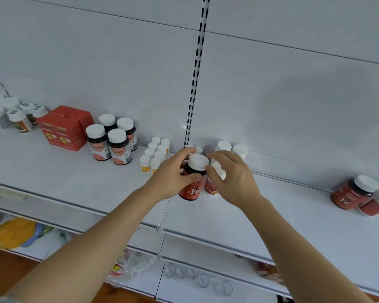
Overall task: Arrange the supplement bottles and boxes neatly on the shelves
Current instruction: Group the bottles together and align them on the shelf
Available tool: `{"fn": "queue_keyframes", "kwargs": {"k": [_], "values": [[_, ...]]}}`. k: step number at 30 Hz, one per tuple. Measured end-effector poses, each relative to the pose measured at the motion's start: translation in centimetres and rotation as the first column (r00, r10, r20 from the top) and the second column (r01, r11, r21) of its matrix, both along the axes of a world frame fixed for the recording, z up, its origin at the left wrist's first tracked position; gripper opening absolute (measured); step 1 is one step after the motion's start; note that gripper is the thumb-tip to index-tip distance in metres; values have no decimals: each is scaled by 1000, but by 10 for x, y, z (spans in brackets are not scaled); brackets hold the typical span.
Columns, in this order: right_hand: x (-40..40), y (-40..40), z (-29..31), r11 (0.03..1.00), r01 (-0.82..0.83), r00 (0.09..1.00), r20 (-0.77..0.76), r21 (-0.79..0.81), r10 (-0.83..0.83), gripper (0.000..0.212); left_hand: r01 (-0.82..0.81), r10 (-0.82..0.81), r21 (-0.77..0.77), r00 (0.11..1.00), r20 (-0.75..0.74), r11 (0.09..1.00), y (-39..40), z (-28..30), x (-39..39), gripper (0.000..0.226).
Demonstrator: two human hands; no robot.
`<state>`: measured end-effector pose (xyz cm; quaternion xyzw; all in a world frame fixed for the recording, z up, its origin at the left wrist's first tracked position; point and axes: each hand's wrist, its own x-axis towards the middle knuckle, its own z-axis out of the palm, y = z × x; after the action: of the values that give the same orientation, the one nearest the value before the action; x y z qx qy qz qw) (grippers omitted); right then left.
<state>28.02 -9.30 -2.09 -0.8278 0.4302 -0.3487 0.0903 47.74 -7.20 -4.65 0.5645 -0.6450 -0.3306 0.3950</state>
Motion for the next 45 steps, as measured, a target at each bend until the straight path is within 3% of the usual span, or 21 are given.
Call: {"fn": "queue_keyframes", "kwargs": {"k": [4,7,11,14,19,24,33,45], "values": [[21,-6,13,964,-44,998,-21,263,51,35,-9,9,-16,1000,-14,1000,10,7,5,67],[40,-9,13,941,-90,995,-11,326,98,35,-50,50,-16,999,5,999,20,10,23,69],[76,-4,13,955,-150,988,2,256,154,44,-126,129,-43,990,63,991,39,9,56,73],[109,5,17,962,-201,979,24,182,200,43,-152,172,-112,963,206,982,54,12,92,68],[181,22,29,968,-218,976,21,123,217,34,-271,361,-263,840,406,926,88,20,176,60],[277,51,33,974,-222,975,7,49,222,31,-318,436,-301,713,549,899,128,19,274,57],[459,84,25,950,-310,950,27,-28,310,31,-496,569,-299,592,571,815,188,11,438,54],[717,50,12,879,-476,876,76,-14,476,35,-665,640,-291,367,675,688,191,21,656,55]]}}
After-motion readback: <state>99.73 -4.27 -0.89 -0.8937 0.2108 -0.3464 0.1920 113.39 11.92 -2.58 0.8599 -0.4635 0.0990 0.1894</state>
